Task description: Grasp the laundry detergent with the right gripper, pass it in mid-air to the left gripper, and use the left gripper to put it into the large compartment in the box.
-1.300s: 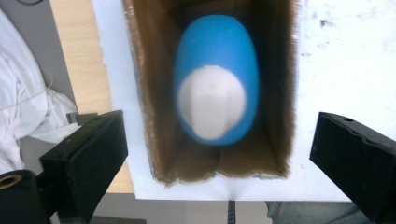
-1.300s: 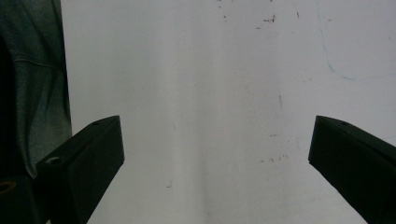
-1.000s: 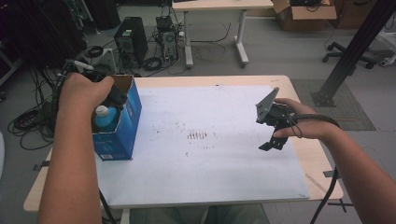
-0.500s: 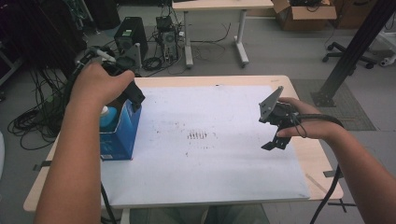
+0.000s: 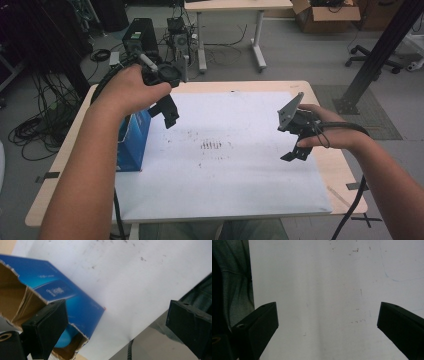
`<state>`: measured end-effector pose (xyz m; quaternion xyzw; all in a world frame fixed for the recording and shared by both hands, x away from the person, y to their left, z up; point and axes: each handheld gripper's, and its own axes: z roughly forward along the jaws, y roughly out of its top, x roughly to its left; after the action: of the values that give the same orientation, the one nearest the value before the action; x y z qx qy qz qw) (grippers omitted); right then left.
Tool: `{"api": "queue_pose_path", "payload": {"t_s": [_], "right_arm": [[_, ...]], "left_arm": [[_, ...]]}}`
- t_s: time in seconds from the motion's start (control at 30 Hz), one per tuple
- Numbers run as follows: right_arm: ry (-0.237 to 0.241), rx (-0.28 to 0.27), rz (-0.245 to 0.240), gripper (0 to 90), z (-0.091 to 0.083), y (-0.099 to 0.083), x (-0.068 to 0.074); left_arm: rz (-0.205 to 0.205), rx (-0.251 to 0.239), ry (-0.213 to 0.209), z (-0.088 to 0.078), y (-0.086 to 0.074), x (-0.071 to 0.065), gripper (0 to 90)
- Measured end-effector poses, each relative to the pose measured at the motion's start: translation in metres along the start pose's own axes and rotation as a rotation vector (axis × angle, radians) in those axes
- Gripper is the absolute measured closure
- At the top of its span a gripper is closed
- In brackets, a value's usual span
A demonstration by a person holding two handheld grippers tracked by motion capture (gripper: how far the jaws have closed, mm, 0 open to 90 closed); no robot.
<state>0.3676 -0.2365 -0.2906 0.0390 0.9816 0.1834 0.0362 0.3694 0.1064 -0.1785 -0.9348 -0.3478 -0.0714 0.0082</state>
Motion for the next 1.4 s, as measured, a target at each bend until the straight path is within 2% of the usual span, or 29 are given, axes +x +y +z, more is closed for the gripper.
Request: {"api": "queue_pose_path", "payload": {"t_s": [0.2, 0.5, 0.7, 0.77, 0.87, 1.0, 1.4], "right_arm": [[-0.001, 0.001, -0.008, 3.6, -0.003, 0.002, 0.001], [-0.004, 0.015, -0.02, 3.6, -0.006, 0.004, 0.005], [0.003, 0.028, -0.005, 3.6, -0.004, 0.004, 0.003], [0.002, 0.026, -0.012, 3.6, -0.003, 0.005, 0.001], [0.004, 0.023, -0.013, 3.6, -0.003, 0.007, 0.0], [0.007, 0.025, -0.009, 3.6, -0.003, 0.008, -0.002], [0.004, 0.022, -0.001, 3.6, -0.003, 0.007, -0.007]], "left_arm": [[0.118, 0.016, -0.036, 0.005, 0.007, -0.008, 4.6], [0.24, 0.031, -0.102, 0.018, 0.017, -0.016, 4.7], [0.35, 0.035, -0.126, 0.027, 0.022, -0.028, 4.4], [0.403, 0.048, -0.135, 0.03, 0.022, -0.031, 4.8], [0.448, 0.064, -0.143, 0.035, 0.023, -0.034, 5.0], [0.472, 0.059, -0.152, 0.037, 0.025, -0.035, 4.7], [0.465, 0.049, -0.148, 0.038, 0.023, -0.031, 4.8]]}}
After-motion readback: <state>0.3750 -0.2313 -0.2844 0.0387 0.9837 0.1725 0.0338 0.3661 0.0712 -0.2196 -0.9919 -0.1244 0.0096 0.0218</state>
